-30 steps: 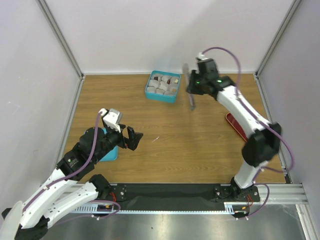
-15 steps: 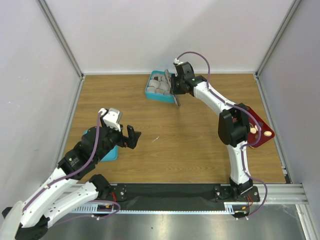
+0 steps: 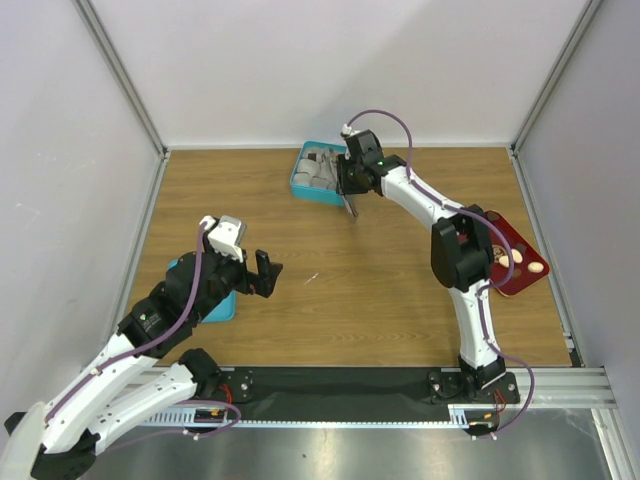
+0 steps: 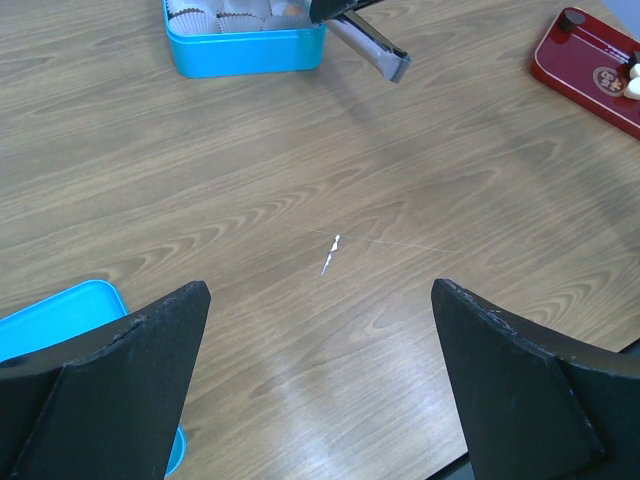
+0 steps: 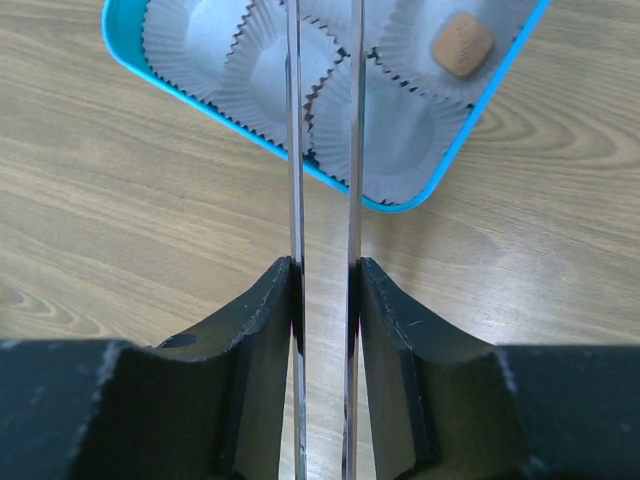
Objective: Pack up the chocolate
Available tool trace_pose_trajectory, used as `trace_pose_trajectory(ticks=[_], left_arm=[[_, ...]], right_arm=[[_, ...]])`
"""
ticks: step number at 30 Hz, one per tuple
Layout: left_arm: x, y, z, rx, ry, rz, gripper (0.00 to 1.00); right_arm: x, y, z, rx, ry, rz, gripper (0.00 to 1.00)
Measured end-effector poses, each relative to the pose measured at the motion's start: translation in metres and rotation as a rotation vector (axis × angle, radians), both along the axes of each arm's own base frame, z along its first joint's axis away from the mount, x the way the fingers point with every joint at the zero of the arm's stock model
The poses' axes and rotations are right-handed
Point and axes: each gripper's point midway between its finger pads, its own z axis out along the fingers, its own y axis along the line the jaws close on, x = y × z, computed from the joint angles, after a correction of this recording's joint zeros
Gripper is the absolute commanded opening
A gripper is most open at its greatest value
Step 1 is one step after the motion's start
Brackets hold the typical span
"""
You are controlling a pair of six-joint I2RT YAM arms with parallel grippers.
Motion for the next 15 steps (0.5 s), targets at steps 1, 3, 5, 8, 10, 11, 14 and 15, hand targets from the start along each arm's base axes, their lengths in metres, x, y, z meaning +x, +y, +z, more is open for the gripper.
trace_pose_trajectory(ticks=[1,3,5,8,10,11,14,15], left_arm=[[0.000,0.000,0.000,0.000,0.000,0.000,1.00],[0.000,0.000,0.000,0.000,0.000,0.000,1.00],[0.000,0.000,0.000,-0.001,-0.001,0.000,1.00],[0.000,0.000,0.000,-0.001,-0.001,0.000,1.00],[0.000,0.000,0.000,0.000,0.000,0.000,1.00],[0.000,0.000,0.000,0.000,0.000,0.000,1.00],[0.000,0.000,0.000,0.000,0.000,0.000,1.00],[0.000,0.000,0.000,0.000,0.000,0.000,1.00]], right_arm=[[-0.001,0.001,0.000,-0.001,0.000,0.003,0.36],[-0.002,0.003,-0.001,-0.005,0.000,0.009,0.36],[-0.003,0.004,-0.004,-0.013,0.002,0.016,0.36],[-0.003,0.003,-0.011,-0.034,0.006,0.013,0.36],[-0.003,0.002,-0.016,-0.048,0.009,0.009,0.38],[-0.002,0.001,-0.018,-0.055,0.009,0.007,0.39],[-0.002,-0.001,-0.022,-0.071,0.010,0.003,0.42],[-0.001,-0.001,-0.022,-0.076,0.008,0.002,0.42]])
